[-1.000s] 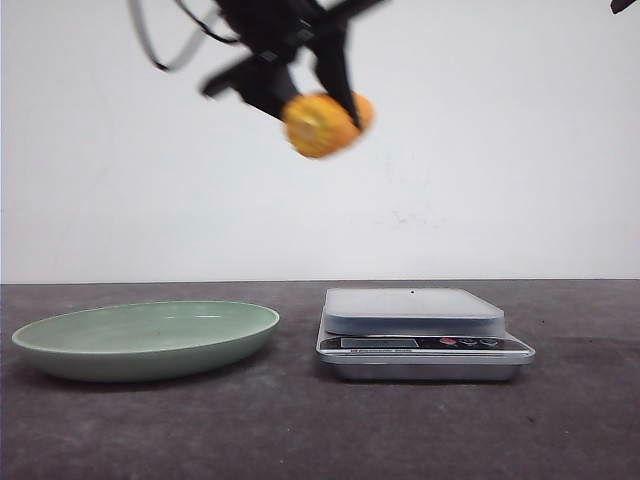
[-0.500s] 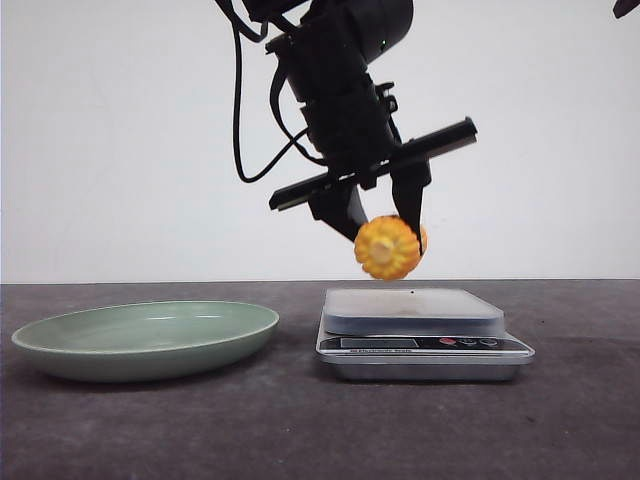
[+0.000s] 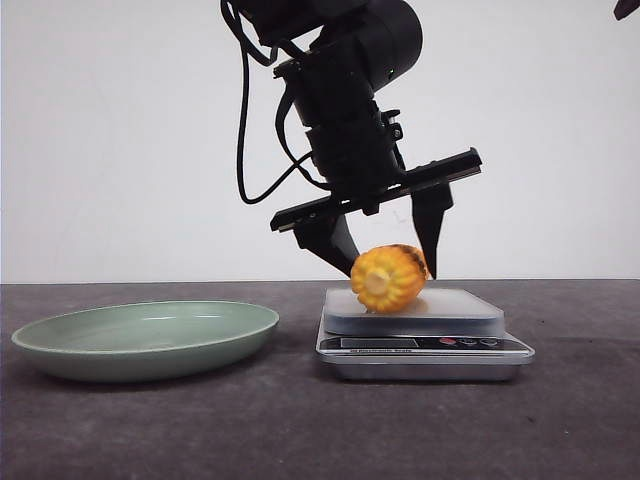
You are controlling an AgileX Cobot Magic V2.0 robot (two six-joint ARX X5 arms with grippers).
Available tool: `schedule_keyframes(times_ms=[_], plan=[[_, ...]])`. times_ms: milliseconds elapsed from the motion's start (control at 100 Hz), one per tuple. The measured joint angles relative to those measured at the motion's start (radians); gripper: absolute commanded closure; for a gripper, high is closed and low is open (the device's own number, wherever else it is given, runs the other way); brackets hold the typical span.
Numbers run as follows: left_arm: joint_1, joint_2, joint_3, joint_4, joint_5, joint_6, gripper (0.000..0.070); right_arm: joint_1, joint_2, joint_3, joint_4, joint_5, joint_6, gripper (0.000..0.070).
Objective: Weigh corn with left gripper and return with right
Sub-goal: 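Lower the corn onto the scale and open the left gripper, then raise the left gripper away from the scale, then lower the right gripper over the corn and close on it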
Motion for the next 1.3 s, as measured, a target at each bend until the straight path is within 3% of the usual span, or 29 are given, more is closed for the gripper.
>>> schedule_keyframes(times_ms=[210,430,560,730,880,1050,1300], plan=[[-0.003,-0.021,0.034,-0.022,-0.009,0.033,0.0268,0.000,0.000,0.000,-0.003,0.000,-0.002,0.0147],[0.006,-0.221,0.109,-0.082,-0.175,0.195,0.0268,0.000,0.000,0.000,-0.005,-0.001,-0.006,0.0147],[0.082,-0.425,0.136,-0.132,-0.233,0.283,0.0268,0.002,0.000,0.000,-0.005,-0.021,-0.007,0.0147],[0.188,-0.695,0.138,-0.270,-0.303,0.340,0.0268,0.038,0.003,0.000,0.001,-0.036,-0.008,0.0147],[0.240,-0.945,0.138,-0.378,-0.349,0.354,0.0269,0.085,0.034,0.000,0.037,-0.052,-0.007,0.0148],[0.243,-1.200,0.141,-0.515,-0.464,0.353,0.0270,0.155,0.113,0.000,0.089,-0.058,0.003,0.0147],[0.243,-1.423,0.137,-0.877,-0.552,0.206,0.0270,0.303,0.262,0.001,0.260,-0.047,0.047,0.0147]])
